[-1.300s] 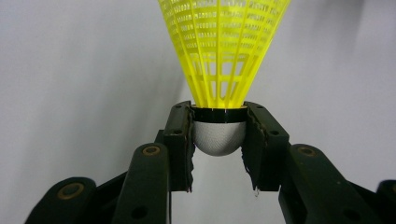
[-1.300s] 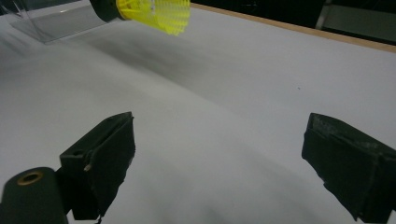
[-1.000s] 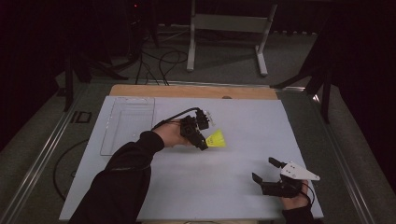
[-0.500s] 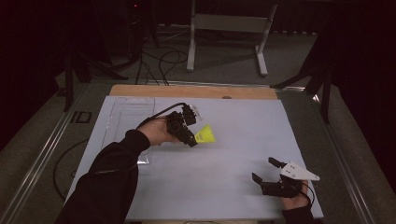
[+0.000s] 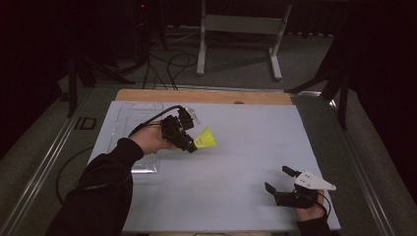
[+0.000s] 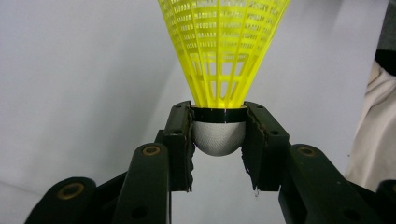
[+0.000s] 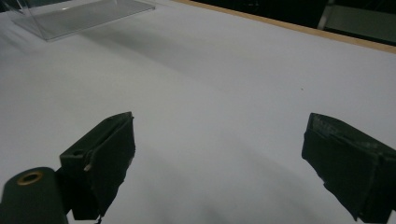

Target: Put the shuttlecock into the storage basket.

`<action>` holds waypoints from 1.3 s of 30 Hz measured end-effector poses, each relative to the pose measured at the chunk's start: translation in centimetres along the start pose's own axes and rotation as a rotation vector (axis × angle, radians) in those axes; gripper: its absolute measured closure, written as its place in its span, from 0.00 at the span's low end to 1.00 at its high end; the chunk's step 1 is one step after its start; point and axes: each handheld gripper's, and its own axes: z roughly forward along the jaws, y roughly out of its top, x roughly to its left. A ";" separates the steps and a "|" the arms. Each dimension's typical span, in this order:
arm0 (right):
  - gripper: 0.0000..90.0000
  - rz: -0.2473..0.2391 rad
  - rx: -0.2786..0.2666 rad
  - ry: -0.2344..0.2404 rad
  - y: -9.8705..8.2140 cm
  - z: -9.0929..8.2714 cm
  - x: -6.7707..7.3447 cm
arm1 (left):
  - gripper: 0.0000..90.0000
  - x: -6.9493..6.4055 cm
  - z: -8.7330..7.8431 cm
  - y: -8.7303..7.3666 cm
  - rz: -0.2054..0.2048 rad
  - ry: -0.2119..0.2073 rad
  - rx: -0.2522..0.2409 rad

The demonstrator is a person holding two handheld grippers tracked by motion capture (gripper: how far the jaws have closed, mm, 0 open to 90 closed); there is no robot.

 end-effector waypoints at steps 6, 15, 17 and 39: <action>0.11 -0.002 0.000 0.003 0.0 0.0 0.0 | 0.73 0.1 -1.2 -1.2 -0.035 0.019 -0.017; 0.11 -0.005 -0.004 0.008 0.1 0.0 0.1 | 0.73 0.5 -3.1 -3.0 -0.074 0.043 -0.036; 0.11 -0.006 -0.003 0.009 0.1 0.1 0.1 | 0.73 0.6 -3.5 -3.5 -0.080 0.051 -0.037; 0.11 -0.005 0.001 0.011 0.1 0.2 0.2 | 0.73 1.1 -7.1 -9.2 -0.190 0.114 -0.083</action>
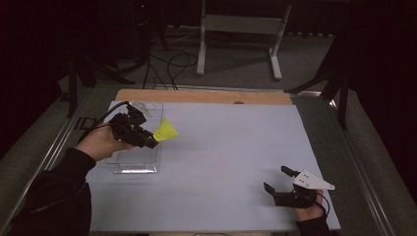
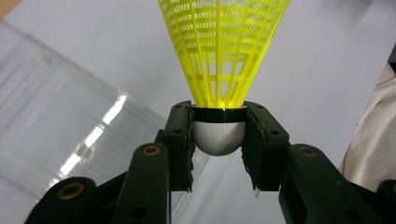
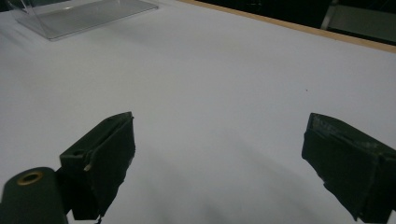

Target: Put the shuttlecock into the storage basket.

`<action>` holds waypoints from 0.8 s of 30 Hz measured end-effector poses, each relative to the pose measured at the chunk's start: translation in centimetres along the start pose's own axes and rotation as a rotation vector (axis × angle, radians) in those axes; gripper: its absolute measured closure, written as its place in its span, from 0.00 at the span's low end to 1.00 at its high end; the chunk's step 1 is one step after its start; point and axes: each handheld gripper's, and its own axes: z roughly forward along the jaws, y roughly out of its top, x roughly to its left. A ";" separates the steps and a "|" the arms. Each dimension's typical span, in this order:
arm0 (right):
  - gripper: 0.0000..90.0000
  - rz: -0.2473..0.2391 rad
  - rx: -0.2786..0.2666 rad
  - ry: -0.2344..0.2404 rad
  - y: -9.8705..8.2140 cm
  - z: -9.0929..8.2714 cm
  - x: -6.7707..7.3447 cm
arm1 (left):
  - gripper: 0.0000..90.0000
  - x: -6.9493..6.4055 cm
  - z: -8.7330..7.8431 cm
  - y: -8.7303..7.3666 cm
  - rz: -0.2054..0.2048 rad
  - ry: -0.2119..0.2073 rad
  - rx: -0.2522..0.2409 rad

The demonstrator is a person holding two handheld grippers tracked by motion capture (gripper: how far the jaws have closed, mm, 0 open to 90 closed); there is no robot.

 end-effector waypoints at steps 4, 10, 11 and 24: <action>0.11 0.000 0.002 -0.001 0.0 0.0 0.0 | 0.73 0.5 -0.3 -1.3 -0.036 0.014 -0.002; 0.11 -0.001 0.005 0.000 0.0 0.1 0.0 | 0.73 1.5 -1.2 -3.4 -0.098 0.058 -0.009; 0.11 -0.003 0.005 0.000 0.0 0.1 0.1 | 0.73 1.6 -1.3 -3.7 -0.104 0.062 -0.011; 0.11 -0.006 0.006 0.005 0.0 0.2 0.1 | 0.73 3.0 -2.4 -6.5 -0.217 0.157 0.007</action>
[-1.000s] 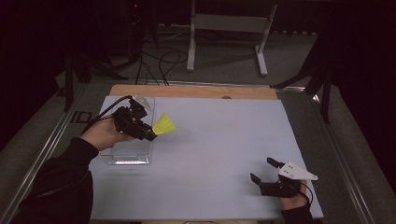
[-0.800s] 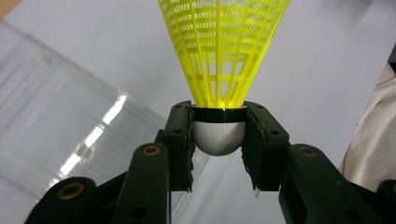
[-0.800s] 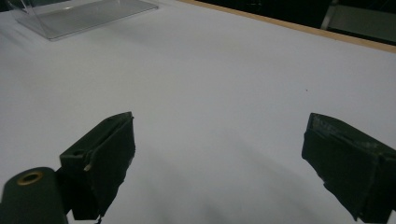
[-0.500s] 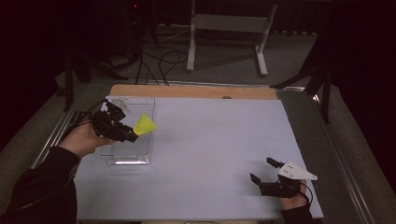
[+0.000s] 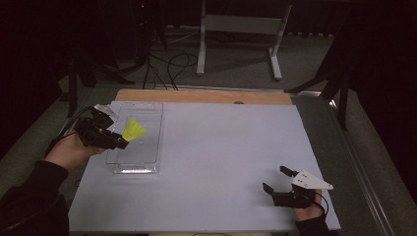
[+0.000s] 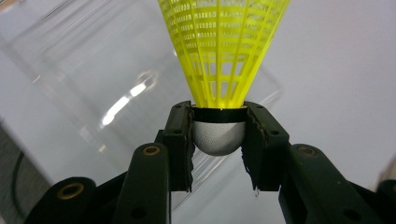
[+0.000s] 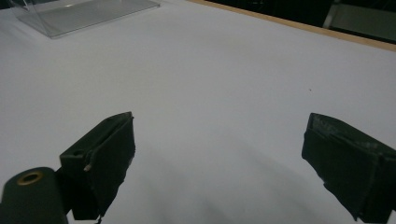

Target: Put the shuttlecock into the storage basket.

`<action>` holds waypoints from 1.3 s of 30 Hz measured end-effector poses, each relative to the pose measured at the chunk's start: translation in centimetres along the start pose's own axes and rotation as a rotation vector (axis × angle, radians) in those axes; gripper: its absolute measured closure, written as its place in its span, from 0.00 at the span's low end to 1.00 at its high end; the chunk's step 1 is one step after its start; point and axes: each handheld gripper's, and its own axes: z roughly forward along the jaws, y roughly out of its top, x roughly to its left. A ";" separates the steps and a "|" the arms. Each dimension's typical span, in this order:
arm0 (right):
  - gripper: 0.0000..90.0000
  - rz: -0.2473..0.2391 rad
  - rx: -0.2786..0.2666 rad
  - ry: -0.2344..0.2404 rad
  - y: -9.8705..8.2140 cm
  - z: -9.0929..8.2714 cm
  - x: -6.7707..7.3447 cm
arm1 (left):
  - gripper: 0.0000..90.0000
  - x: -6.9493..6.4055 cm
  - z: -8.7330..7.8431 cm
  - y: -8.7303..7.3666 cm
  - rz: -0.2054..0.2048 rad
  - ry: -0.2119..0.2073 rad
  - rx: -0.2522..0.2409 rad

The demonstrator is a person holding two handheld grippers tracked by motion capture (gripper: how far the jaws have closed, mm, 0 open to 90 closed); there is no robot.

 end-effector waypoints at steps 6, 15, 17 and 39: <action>0.11 0.001 0.001 -0.001 0.0 0.0 0.1 | 0.73 1.1 0.1 -1.3 -0.089 0.038 0.005; 0.11 0.002 0.001 -0.002 0.0 0.0 0.0 | 0.73 1.0 1.0 -2.4 -0.155 0.082 -0.019; 0.11 0.002 0.004 -0.001 0.0 0.0 0.0 | 0.73 1.0 1.3 -2.6 -0.167 0.089 -0.016; 0.11 0.004 0.007 0.003 0.0 0.1 0.0 | 0.73 1.1 4.3 -3.6 -0.166 0.128 -0.007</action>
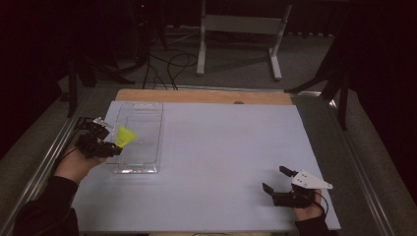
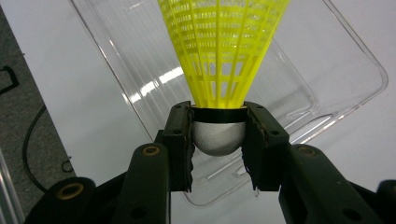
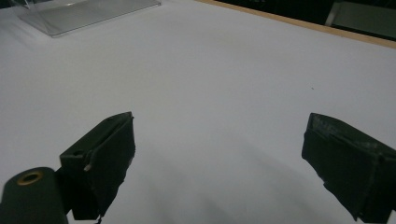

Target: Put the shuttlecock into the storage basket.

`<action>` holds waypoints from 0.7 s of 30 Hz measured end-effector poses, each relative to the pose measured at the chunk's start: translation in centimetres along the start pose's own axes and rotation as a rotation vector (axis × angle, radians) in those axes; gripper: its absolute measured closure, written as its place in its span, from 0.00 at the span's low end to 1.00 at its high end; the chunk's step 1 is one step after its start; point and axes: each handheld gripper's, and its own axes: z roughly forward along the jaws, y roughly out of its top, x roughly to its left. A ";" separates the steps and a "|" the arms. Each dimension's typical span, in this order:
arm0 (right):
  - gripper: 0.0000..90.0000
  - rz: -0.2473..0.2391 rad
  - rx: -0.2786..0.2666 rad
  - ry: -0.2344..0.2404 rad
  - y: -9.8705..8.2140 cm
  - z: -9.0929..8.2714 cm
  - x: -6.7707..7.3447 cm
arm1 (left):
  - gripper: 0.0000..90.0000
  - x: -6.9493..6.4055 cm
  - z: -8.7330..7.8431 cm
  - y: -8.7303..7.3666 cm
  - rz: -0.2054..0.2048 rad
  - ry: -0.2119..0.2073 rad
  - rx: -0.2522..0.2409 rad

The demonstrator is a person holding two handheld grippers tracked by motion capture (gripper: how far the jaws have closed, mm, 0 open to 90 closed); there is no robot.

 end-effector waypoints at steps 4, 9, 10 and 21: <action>0.11 0.002 0.002 0.002 0.0 0.0 0.0 | 0.73 0.1 0.4 0.0 0.009 0.002 0.016; 0.11 -0.002 -0.001 -0.005 0.0 0.0 0.0 | 0.73 0.5 0.9 0.1 0.003 0.008 0.038; 0.11 -0.002 -0.001 -0.005 0.0 0.0 0.0 | 0.73 0.5 1.0 0.1 0.007 0.012 0.051; 0.11 0.003 0.003 -0.007 0.0 0.0 -0.1 | 0.73 0.6 1.8 0.8 0.038 0.004 0.144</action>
